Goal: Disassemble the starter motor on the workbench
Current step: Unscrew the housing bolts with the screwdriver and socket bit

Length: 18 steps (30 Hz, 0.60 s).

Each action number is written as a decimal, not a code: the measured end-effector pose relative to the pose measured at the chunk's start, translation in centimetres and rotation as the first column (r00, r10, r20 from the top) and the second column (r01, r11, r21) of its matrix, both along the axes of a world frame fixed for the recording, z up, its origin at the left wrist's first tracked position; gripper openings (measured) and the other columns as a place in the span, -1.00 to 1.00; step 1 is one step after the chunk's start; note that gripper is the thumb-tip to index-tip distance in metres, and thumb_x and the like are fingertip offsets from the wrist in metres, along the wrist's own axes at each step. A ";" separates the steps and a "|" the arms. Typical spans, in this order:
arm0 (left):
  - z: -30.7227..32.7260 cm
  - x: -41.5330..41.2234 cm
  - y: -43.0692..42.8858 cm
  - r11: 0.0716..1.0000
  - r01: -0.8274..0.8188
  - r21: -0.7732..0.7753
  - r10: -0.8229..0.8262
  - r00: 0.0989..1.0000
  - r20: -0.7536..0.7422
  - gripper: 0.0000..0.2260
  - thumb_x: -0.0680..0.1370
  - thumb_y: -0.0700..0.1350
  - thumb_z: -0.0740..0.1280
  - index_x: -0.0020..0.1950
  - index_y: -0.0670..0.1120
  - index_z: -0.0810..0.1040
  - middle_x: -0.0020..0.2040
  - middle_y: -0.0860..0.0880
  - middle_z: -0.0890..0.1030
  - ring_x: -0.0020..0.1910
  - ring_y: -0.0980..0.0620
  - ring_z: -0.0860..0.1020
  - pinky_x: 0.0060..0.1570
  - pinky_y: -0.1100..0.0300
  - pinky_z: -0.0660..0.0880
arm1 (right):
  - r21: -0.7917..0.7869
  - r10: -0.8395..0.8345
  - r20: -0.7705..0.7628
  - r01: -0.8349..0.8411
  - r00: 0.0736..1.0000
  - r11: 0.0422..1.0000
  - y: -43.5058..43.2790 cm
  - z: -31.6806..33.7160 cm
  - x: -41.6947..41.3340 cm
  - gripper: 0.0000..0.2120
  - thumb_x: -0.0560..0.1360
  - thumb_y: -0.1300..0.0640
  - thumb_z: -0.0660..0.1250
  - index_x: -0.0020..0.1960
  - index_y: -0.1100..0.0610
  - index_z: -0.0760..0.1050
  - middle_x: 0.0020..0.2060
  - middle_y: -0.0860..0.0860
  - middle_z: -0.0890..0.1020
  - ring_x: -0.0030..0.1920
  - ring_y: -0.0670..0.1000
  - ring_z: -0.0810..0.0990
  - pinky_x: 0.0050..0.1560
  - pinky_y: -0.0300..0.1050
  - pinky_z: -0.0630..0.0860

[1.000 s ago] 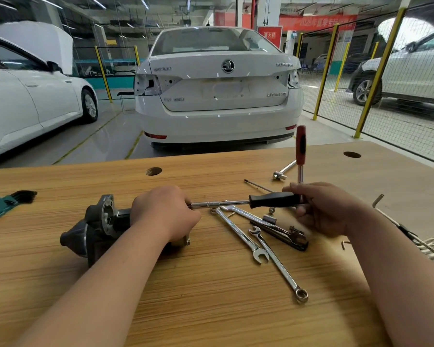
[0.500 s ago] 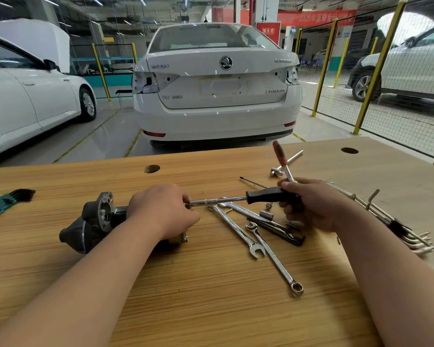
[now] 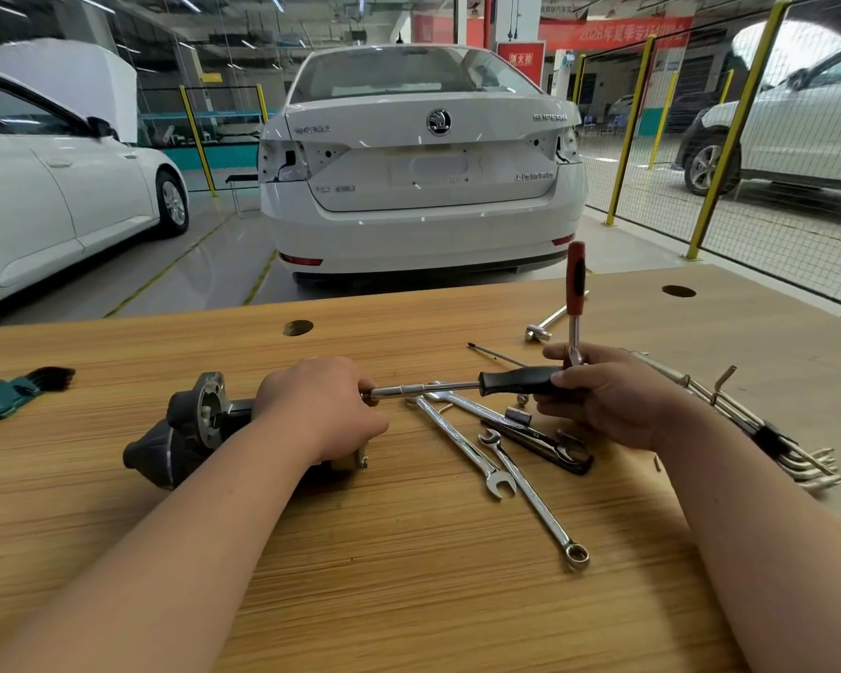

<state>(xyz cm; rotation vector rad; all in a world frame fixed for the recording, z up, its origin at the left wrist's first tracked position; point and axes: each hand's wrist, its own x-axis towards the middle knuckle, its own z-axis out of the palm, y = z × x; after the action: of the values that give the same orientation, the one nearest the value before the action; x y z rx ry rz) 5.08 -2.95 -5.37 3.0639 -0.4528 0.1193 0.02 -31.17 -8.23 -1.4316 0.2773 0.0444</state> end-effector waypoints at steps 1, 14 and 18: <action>-0.1 0.0 0.0 1.000 -0.004 -0.008 0.004 1.000 0.011 -0.82 0.40 0.17 0.28 -0.06 0.19 0.55 -0.08 0.17 0.53 -0.10 0.07 0.47 -0.34 0.20 0.27 | 0.016 -0.006 0.007 0.006 1.000 1.000 -0.2 0.0 0.0 -0.72 0.57 0.37 0.23 0.24 0.17 0.46 0.05 0.26 0.57 -0.11 0.14 0.69 -0.17 -0.05 0.65; -0.6 -0.2 0.3 0.993 0.020 -0.115 -0.015 0.999 0.044 -0.67 0.39 0.20 0.28 0.13 0.21 0.56 0.01 0.21 0.55 -0.02 0.10 0.48 -0.24 0.17 0.33 | -0.118 -0.137 0.024 0.139 0.990 0.983 0.0 -0.3 0.8 -0.77 0.65 0.09 0.20 0.11 0.21 0.56 -0.24 0.14 0.52 -0.49 -0.06 0.41 -0.47 -0.17 0.39; -0.1 0.0 0.1 0.999 0.030 -0.026 -0.031 0.999 -0.026 -0.66 0.38 0.21 0.28 0.14 0.21 0.53 0.01 0.18 0.53 -0.03 0.08 0.46 -0.25 0.17 0.35 | -0.024 -0.072 0.079 0.074 0.994 0.997 -0.3 -0.4 0.4 -0.74 0.56 0.39 0.17 -0.03 0.15 0.58 -0.05 0.18 0.51 -0.28 0.06 0.47 -0.32 -0.11 0.46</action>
<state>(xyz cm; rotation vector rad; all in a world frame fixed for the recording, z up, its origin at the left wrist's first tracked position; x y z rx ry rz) 5.09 -2.84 -5.45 3.0286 -0.4927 0.0828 0.44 -31.50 -8.60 -1.4456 0.2667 -0.0746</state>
